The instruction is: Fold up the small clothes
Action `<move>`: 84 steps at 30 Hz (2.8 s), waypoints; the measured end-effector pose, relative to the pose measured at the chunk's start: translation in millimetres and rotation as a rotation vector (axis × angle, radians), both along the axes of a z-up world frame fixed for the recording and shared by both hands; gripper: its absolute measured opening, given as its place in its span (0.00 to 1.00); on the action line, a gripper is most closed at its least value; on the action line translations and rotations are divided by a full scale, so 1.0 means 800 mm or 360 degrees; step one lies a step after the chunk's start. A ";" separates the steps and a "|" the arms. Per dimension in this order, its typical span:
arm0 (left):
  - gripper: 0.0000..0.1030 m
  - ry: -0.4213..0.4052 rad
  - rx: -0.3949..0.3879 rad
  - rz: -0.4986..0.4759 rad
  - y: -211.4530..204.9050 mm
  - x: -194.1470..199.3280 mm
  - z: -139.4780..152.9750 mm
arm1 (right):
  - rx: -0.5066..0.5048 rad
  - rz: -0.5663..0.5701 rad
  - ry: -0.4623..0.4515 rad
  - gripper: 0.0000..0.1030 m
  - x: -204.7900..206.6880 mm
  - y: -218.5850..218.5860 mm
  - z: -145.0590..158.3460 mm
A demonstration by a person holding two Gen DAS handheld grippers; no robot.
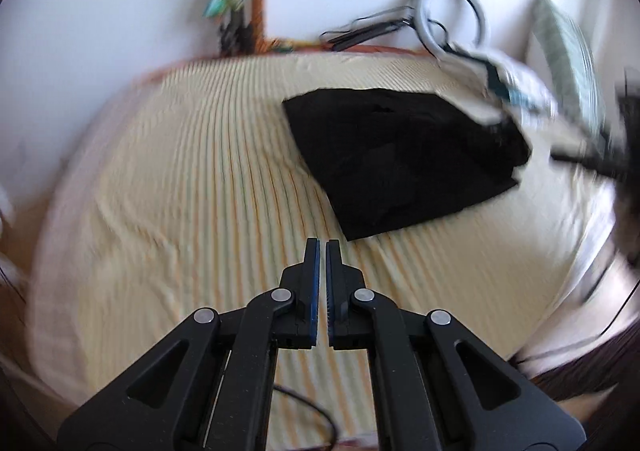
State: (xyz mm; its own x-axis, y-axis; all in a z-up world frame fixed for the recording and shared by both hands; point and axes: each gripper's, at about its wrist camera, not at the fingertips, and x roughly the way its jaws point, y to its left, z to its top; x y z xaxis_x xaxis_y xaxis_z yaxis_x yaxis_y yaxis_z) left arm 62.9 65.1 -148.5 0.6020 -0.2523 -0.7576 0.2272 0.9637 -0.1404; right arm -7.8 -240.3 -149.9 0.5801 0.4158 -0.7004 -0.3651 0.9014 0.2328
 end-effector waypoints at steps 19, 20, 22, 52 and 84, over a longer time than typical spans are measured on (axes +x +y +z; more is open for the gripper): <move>0.21 0.0370 -0.0418 0.0172 -0.036 0.080 -0.033 | 0.0789 -0.0470 0.0663 0.33 0.067 -0.020 -0.058; 0.07 0.0377 -0.0379 0.0169 -0.039 0.082 -0.036 | 0.0769 -0.0457 0.0665 0.31 0.068 -0.016 -0.059; 0.04 0.0366 -0.0341 0.0160 -0.040 0.083 -0.038 | 0.0717 -0.0408 0.0658 0.13 0.066 -0.008 -0.059; 0.24 0.0334 -0.0279 0.0108 0.008 0.044 -0.010 | 0.0483 -0.0258 0.0584 0.11 0.056 -0.016 -0.035; 0.08 0.0368 -0.0079 0.0011 -0.014 0.041 -0.028 | 0.0219 -0.0055 0.0620 0.07 0.030 0.039 -0.035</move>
State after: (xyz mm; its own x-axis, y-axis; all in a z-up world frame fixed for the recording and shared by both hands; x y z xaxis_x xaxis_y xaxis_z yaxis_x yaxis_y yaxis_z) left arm 95.8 54.0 -170.8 0.4156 -0.2890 -0.8624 0.1767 0.9558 -0.2351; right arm 16.3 -208.7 -177.8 0.2978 0.5056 -0.8098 -0.1957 0.8626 0.4666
